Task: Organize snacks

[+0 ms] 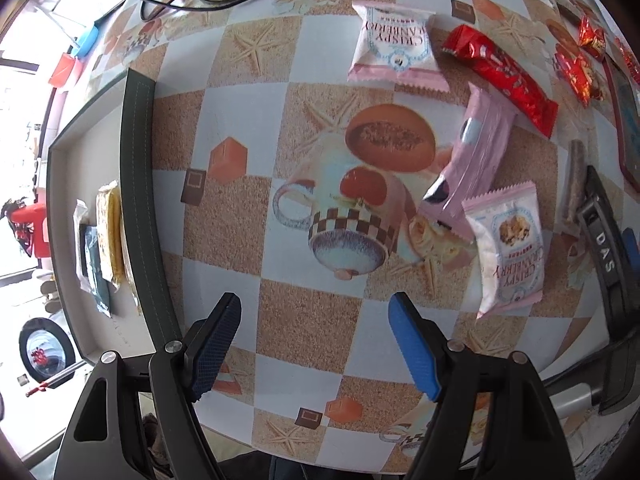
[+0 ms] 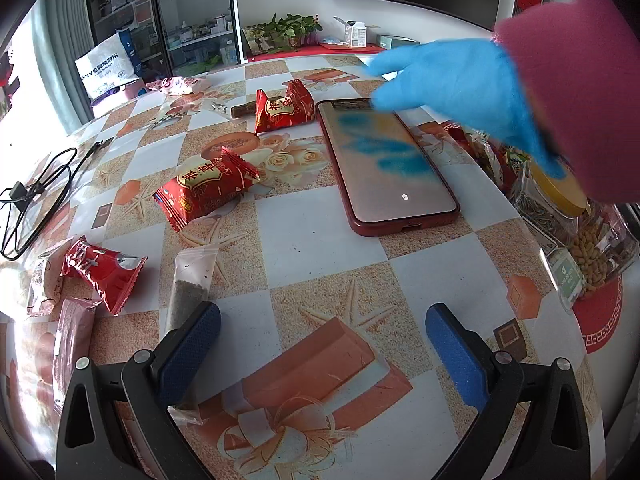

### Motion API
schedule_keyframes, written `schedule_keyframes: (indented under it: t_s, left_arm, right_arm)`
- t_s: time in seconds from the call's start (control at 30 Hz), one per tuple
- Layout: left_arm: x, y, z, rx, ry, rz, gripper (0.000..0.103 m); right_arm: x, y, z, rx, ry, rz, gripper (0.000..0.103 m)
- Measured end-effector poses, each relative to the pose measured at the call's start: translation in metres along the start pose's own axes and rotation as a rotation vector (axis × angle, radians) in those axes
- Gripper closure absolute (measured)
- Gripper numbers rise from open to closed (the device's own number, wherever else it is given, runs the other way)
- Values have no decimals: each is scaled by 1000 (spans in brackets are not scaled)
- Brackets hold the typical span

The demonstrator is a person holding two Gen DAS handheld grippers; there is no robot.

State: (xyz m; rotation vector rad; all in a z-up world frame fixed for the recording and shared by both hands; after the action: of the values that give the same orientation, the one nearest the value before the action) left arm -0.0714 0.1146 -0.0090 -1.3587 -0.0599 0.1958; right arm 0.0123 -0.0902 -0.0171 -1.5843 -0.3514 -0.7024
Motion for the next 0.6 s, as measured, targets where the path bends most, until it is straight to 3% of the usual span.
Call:
schedule_keyframes:
  t_s: [0.33, 0.6]
  left_arm:
    - [49, -19, -7, -80, 48, -109, 24]
    - [89, -12, -33, -159, 194, -141, 24]
  right_arm:
    - [0, 0, 0, 0, 0, 0, 0]
    - [1, 0, 1, -1, 0, 0, 0]
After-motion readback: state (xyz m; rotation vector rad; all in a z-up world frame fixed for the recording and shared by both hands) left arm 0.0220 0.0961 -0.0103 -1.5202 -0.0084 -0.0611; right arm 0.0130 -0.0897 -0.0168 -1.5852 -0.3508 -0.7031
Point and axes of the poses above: each gripper's, at about its wrist camera, not at the fingertips, and y roughly the way its jaws point, z to its left, x to its top, the point moved 2 cm from there along y, roughly the way its jaws point, and after that the axes turned 3 degrees about -z, right-handed, at the moved point
